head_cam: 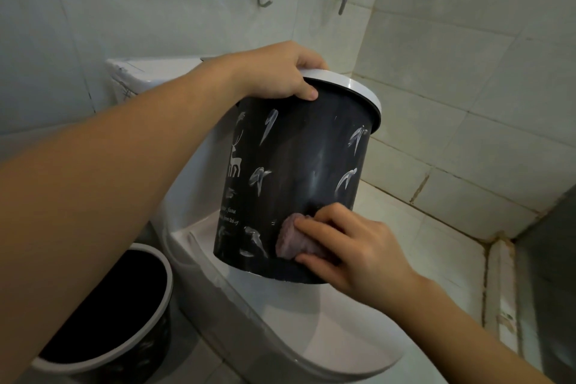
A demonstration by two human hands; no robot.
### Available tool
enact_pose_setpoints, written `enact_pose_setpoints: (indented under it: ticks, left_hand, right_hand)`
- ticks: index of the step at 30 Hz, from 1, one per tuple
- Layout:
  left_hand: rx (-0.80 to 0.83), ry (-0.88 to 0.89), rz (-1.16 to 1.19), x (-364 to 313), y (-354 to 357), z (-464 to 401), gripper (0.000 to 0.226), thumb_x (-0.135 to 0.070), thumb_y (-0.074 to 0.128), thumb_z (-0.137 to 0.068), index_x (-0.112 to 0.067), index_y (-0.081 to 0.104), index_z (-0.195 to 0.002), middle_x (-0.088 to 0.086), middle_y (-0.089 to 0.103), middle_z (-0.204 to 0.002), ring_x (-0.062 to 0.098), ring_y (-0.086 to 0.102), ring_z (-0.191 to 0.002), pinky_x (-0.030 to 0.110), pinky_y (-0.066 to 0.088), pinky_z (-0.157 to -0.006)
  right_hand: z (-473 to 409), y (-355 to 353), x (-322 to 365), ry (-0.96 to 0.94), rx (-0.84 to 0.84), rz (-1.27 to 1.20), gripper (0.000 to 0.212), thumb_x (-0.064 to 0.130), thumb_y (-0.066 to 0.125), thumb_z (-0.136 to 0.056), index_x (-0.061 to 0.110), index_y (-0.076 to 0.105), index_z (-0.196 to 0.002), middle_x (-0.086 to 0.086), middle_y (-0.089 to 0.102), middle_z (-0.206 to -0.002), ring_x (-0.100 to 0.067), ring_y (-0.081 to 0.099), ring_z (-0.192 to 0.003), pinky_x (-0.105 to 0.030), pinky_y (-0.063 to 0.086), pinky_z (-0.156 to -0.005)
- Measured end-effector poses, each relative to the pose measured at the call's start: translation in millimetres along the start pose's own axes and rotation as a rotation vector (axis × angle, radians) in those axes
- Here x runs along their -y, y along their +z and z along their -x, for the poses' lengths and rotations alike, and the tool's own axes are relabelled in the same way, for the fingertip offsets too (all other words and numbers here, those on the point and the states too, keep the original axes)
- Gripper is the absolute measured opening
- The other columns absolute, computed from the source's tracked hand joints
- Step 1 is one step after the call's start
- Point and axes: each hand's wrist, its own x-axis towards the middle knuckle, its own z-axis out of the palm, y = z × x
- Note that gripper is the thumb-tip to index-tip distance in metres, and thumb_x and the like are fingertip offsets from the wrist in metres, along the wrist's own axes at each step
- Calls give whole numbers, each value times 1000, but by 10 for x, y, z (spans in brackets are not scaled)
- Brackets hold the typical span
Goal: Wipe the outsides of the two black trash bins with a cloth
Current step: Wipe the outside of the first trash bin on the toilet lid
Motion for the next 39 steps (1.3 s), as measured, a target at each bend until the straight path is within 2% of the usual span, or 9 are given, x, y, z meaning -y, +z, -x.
enact_pose_setpoints:
  ticks: [3, 6, 9, 13, 16, 21, 29, 35, 39]
  left_hand:
    - [-2, 8, -11, -16, 8, 0, 29, -10, 64, -93, -25, 67, -116, -12, 67, -95, 0, 59, -82, 14, 46, -74]
    - [-8, 10, -23, -16, 17, -7, 29, -9, 64, -92, -19, 67, -119, -4, 69, -103, 8, 61, -89, 19, 46, -81]
    - [-8, 2, -10, 1, 15, -11, 30, -10, 65, -92, -19, 67, -120, -5, 69, -103, 12, 62, -94, 25, 48, -87]
    - [-5, -4, 0, 12, 0, -9, 29, -10, 65, -92, -21, 68, -119, -10, 68, -97, 5, 61, -86, 21, 47, -82]
    - [-7, -8, 3, 16, -6, 1, 30, -11, 65, -92, -21, 68, -119, -10, 68, -98, 6, 62, -88, 20, 47, -83]
    - [-13, -14, 9, -1, 3, 8, 30, -11, 65, -92, -24, 67, -120, -11, 69, -99, 6, 62, -88, 20, 48, -83]
    - [-13, -11, 17, 11, 0, 1, 29, -10, 65, -92, -27, 67, -116, -15, 67, -95, 1, 61, -84, 16, 46, -75]
    - [-11, -18, -1, -15, 12, -4, 29, -13, 64, -93, -29, 66, -117, -17, 66, -96, 0, 60, -86, 16, 44, -74]
    - [-15, -20, -6, 0, 1, 5, 30, -13, 64, -93, -28, 67, -119, -16, 67, -97, 1, 61, -87, 17, 44, -75]
  right_hand:
    - [-44, -34, -94, 124, -72, 0, 40, 44, 63, -93, 16, 64, -122, -2, 64, -105, -17, 60, -83, -25, 51, -62]
    - [-72, -48, -155, 215, -131, 2, 41, 47, 62, -91, 12, 68, -111, -4, 66, -102, -19, 63, -82, -27, 56, -64]
    - [33, -17, -122, 152, -102, -44, 37, 41, 66, -92, 11, 69, -112, -6, 64, -103, -19, 62, -82, -26, 55, -65]
    - [203, 26, -54, 17, 19, -108, 35, 38, 66, -93, 14, 63, -118, -4, 61, -106, -15, 59, -83, -19, 51, -68]
    - [198, 2, -113, -12, 3, -78, 33, 35, 65, -94, 11, 67, -117, -6, 63, -106, -16, 60, -86, -22, 51, -69]
    - [72, 11, -172, 228, -149, -34, 39, 38, 63, -93, 7, 70, -115, -7, 65, -106, -20, 62, -88, -32, 59, -70]
    - [109, -23, 32, -79, 27, 37, 29, 33, 64, -96, 11, 73, -112, -6, 65, -101, -17, 59, -80, -23, 49, -64]
    - [-135, -22, 63, 107, -58, 71, 29, 36, 65, -94, 17, 71, -116, -3, 63, -102, -16, 58, -79, -24, 48, -58]
    - [-47, 7, 140, 12, 27, 10, 26, 33, 64, -94, 16, 71, -114, -4, 62, -100, -16, 56, -77, -26, 50, -56]
